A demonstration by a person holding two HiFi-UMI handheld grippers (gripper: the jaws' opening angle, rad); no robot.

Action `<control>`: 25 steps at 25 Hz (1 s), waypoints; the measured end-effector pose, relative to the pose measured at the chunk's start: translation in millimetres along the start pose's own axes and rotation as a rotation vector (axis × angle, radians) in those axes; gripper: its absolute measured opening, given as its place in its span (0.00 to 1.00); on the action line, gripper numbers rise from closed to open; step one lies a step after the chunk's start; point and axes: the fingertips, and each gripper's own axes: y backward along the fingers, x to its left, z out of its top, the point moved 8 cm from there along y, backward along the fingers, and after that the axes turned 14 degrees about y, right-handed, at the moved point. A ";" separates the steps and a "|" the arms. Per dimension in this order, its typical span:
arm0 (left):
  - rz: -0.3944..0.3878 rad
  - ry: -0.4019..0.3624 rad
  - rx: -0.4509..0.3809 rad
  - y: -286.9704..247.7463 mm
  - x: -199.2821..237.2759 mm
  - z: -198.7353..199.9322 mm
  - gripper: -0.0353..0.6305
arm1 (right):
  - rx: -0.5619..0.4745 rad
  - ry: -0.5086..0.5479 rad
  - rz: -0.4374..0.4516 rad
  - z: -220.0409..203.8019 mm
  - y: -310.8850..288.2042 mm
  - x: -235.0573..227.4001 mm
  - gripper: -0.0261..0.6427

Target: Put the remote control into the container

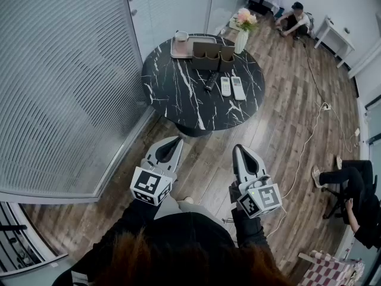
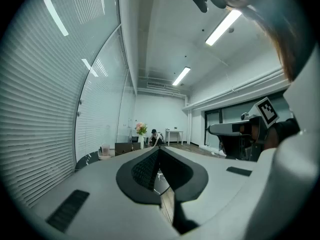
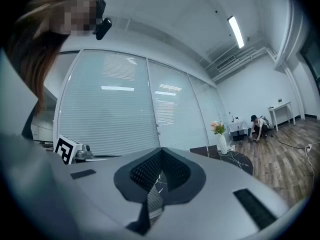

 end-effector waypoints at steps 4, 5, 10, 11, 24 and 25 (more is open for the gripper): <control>0.004 -0.002 -0.001 -3.7 -0.2 -1.4 0.05 | 0.000 0.002 0.008 -1.6 -2.2 -3.0 0.06; 0.004 -0.002 -0.001 -4.6 -1.0 -1.5 0.05 | -0.001 0.002 0.009 -1.5 -2.4 -4.3 0.06; 0.006 -0.003 0.001 -9.1 -4.0 -1.9 0.05 | -0.008 -0.015 0.016 -2.1 -4.9 -10.5 0.06; 0.007 -0.003 0.002 -10.1 -4.0 -2.4 0.05 | -0.010 -0.026 0.016 -3.5 -6.0 -12.0 0.06; 0.026 0.011 0.000 -27.0 4.4 -0.5 0.05 | -0.013 -0.046 0.038 -6.5 -19.9 -27.6 0.06; 0.024 0.011 0.000 -30.2 5.6 0.1 0.05 | -0.014 -0.047 0.037 -6.6 -21.7 -30.0 0.06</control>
